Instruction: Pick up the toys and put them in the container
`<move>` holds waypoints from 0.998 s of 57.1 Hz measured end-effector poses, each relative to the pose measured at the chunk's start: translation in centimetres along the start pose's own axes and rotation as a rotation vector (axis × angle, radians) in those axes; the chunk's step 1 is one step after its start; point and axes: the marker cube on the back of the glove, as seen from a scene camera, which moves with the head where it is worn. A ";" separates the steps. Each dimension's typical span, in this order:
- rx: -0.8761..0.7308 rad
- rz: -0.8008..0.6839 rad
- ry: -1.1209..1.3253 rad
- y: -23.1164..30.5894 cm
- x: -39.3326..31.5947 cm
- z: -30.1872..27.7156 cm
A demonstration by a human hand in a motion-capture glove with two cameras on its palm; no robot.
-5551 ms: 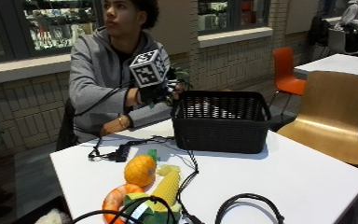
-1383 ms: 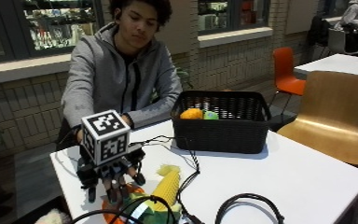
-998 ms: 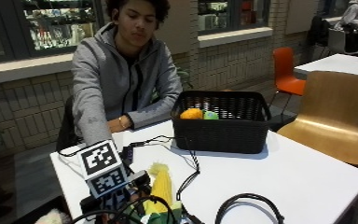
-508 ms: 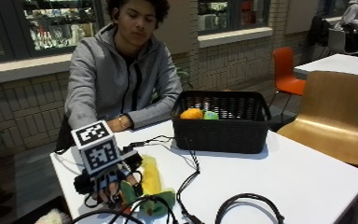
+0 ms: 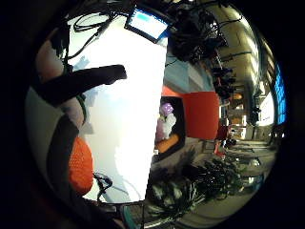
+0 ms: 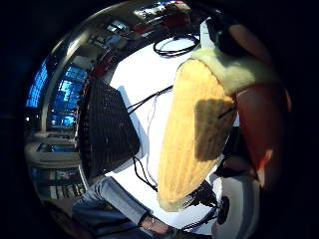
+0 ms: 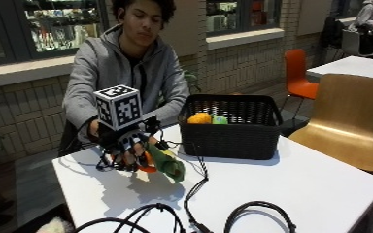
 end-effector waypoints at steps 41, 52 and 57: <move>0.003 0.055 0.007 -0.6 1.1 -1.6; 0.006 0.030 0.031 -0.6 0.9 -2.1; 0.002 0.020 0.041 -0.7 0.8 -2.5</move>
